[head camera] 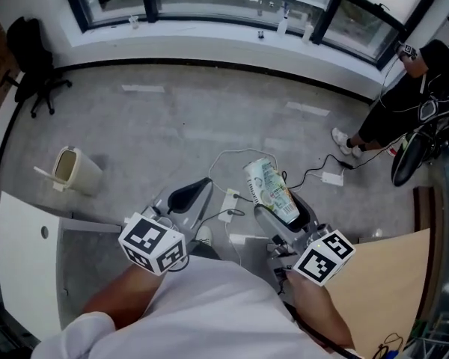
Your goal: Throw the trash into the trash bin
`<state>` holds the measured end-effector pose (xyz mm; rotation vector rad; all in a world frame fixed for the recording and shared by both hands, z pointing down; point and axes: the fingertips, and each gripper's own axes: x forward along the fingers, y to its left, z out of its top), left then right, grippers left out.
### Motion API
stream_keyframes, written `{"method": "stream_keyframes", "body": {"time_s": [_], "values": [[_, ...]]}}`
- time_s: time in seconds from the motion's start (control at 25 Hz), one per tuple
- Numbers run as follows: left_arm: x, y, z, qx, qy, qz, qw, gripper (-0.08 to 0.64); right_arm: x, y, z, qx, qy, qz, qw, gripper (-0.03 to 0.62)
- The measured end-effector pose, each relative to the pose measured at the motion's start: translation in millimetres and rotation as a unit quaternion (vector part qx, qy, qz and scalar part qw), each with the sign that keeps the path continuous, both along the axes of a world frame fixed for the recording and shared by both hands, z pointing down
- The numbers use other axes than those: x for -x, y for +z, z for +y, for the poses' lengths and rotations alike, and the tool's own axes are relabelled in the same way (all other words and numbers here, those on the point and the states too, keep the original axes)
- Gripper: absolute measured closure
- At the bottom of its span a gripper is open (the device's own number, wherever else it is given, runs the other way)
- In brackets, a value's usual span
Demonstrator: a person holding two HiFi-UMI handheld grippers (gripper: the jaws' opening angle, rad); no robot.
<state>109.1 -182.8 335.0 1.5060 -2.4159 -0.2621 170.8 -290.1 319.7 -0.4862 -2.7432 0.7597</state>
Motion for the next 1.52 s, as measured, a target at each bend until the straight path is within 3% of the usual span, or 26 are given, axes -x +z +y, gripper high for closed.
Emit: {"method": "stream_keyframes", "body": {"time_s": [0.4,0.6,0.96,1.32,1.52], "values": [[97,5,51,-0.009,-0.058,-0.005,0.9982,0.552,121,-1,45,0.003,-0.07,0.012,0.997,0.209],[120,13,84,-0.002,-0.103,0.005,0.9946,0.552,159,-2,71,0.007,-0.111,0.01,0.994,0.209],[154,27,113,0.003,-0.176,0.022,0.9841,0.552,221,6,88,0.007,-0.166,0.021,0.986,0.209],[224,42,130,0.013,-0.247,0.03,0.9685,0.552,306,22,103,0.009,-0.234,0.025,0.972,0.209],[286,38,125,-0.039,-0.261,0.097,0.9596,0.552,362,17,82,0.022,-0.234,0.024,0.972,0.209]]}}
